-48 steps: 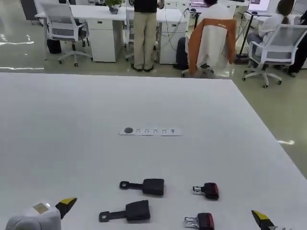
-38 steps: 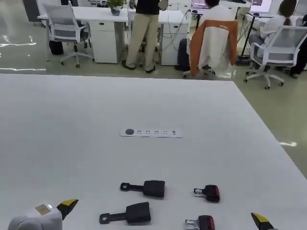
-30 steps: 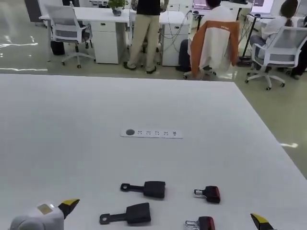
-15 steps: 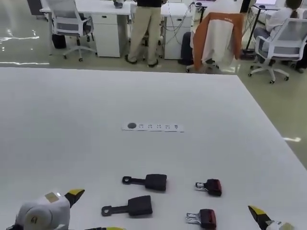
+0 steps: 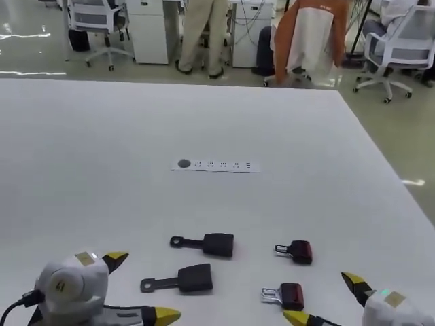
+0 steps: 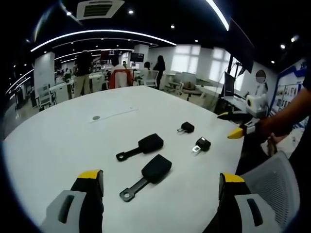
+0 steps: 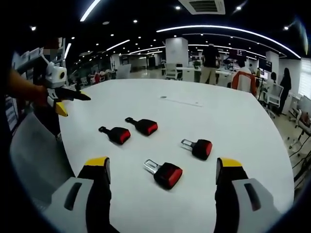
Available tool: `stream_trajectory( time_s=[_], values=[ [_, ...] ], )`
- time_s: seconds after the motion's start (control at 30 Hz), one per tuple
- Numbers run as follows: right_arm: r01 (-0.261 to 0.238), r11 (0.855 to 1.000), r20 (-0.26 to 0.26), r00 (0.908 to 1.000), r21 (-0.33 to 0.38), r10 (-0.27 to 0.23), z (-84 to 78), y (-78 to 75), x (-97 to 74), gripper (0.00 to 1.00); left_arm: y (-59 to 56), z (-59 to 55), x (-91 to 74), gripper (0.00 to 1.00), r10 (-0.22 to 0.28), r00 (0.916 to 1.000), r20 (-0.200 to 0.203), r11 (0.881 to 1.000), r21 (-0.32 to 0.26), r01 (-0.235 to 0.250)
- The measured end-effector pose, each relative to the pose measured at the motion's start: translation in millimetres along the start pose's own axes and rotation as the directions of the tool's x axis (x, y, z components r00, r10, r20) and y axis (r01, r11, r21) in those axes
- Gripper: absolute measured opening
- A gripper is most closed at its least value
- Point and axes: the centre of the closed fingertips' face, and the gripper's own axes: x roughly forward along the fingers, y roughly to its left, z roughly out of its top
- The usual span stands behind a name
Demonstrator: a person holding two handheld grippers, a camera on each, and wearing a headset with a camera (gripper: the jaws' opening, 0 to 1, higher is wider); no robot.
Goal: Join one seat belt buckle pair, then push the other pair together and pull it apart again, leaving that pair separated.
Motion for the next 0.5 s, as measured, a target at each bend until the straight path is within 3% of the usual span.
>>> stream_trajectory(
  time_s=[0.5],
  values=[
    [-0.087,0.996,-0.057,0.9947,-0.022,0.086,-7.0,4.9,19.9,0.88,-5.4,-2.5,29.3,1.0,-0.068,0.9967,-0.043,0.997,0.027,0.069]
  ],
)
